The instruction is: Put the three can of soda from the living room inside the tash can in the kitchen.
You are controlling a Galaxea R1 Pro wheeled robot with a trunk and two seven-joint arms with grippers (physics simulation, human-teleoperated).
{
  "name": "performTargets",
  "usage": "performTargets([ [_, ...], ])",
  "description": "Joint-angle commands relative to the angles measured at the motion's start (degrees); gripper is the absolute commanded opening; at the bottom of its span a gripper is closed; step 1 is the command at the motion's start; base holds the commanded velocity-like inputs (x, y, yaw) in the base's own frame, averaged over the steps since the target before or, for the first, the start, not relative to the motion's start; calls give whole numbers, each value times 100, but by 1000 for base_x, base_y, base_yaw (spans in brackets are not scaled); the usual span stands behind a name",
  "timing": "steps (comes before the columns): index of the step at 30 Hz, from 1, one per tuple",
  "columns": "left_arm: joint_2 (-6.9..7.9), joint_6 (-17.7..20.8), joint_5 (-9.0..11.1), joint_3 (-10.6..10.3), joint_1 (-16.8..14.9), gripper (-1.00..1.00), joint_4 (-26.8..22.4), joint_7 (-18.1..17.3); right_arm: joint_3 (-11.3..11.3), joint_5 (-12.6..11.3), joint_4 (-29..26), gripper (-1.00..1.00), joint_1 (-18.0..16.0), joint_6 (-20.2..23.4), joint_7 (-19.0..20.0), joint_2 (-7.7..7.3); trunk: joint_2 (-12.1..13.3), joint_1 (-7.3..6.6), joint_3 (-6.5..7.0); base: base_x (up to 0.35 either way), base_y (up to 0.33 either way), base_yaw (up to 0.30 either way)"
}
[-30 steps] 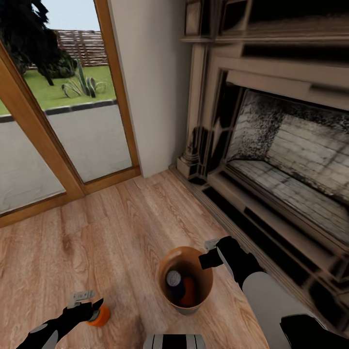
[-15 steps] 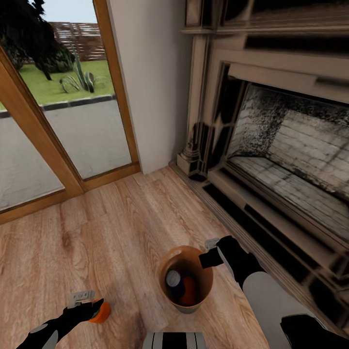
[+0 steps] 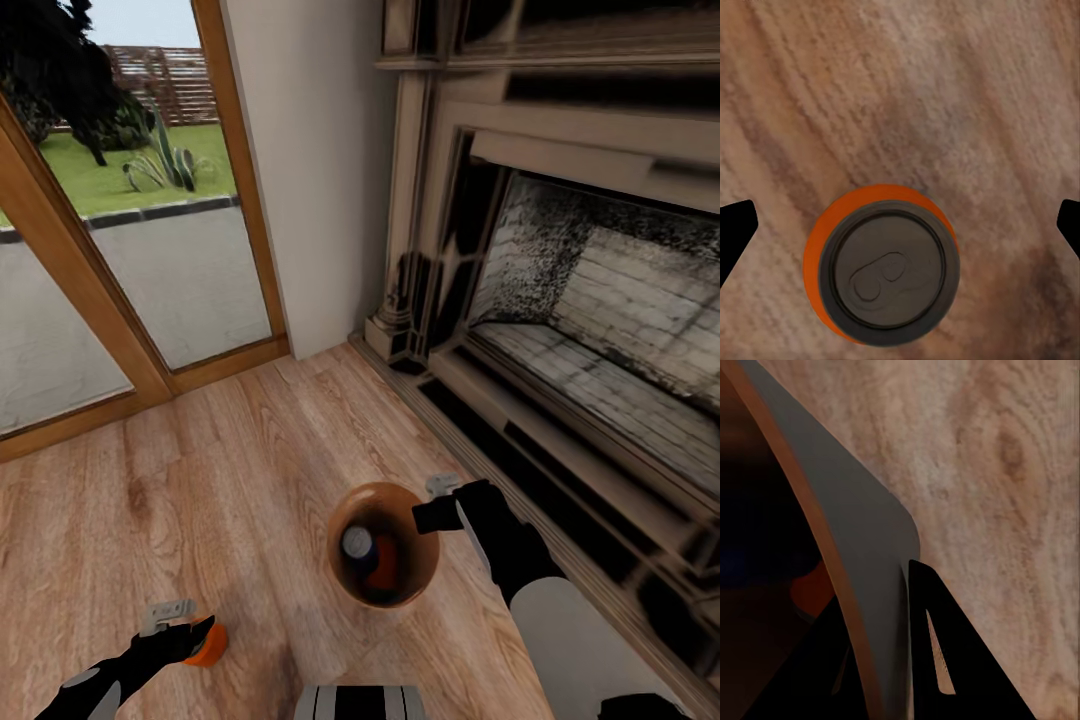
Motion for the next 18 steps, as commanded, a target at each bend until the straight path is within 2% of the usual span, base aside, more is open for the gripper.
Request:
performTargets([
  [1,0,-1,0,0,0,100,0,1,-2,-118,-15,-100,4,26,37,1,0,0,0,0,0,0],
  [10,-2,19,-5,-1,0,100,0,3,2,-124,-76,-100,20,29,44,-1,-12,23,-199,0,0,0],
  [18,-2,-20,0,5,0,100,0,3,9,-124,-78,-100,43,32,45,6,-12,23,-199,0,0,0],
])
